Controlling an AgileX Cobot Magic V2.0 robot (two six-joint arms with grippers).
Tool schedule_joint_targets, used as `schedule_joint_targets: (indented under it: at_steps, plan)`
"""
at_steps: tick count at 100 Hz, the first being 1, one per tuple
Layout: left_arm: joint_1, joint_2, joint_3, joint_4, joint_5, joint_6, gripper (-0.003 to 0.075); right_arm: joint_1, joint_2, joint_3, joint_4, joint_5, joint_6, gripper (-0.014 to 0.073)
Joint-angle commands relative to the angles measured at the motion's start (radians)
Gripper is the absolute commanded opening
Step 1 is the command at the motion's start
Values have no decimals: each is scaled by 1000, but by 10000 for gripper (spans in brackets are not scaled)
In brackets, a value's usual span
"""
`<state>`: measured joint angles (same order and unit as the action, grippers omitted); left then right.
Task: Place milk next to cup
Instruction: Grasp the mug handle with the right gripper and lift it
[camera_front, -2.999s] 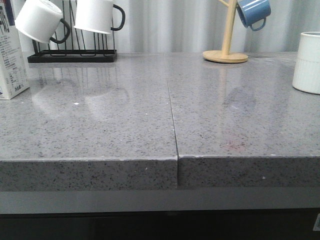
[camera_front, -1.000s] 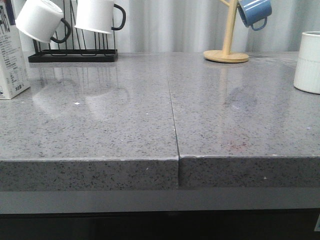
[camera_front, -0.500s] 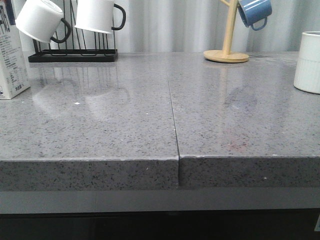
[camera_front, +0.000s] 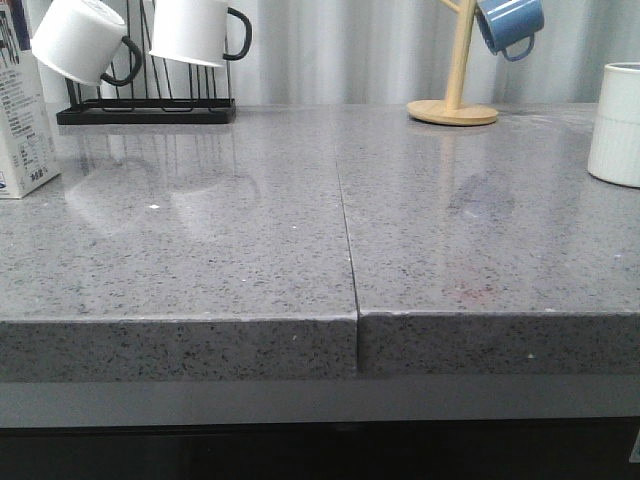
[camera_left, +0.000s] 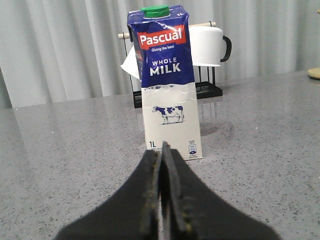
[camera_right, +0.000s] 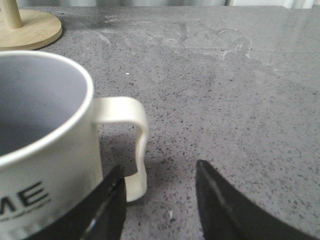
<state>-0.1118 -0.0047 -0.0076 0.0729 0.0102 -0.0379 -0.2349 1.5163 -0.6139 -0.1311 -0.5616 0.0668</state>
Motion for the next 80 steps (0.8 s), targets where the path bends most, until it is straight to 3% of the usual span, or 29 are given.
schedule_joint_targets:
  at_steps: [1,47,56,73,80]
  plan:
    - [3,-33,51,-7,-79,-8,-21,-8,-3,-46,-12,-96,6,346]
    - [3,-33,51,-7,-79,-8,-21,-8,190,-199,-44,-164,48,321]
    - [3,-33,51,-7,-79,-8,-21,-8,207,-204,-45,-192,48,217]
    - [3,-33,51,-7,-79,-8,-21,-8,208,-204,-71,-237,48,-118]
    - [3,-33,51,-7,-79,-8,-21,-6,203,-204,-82,-249,48,-111]
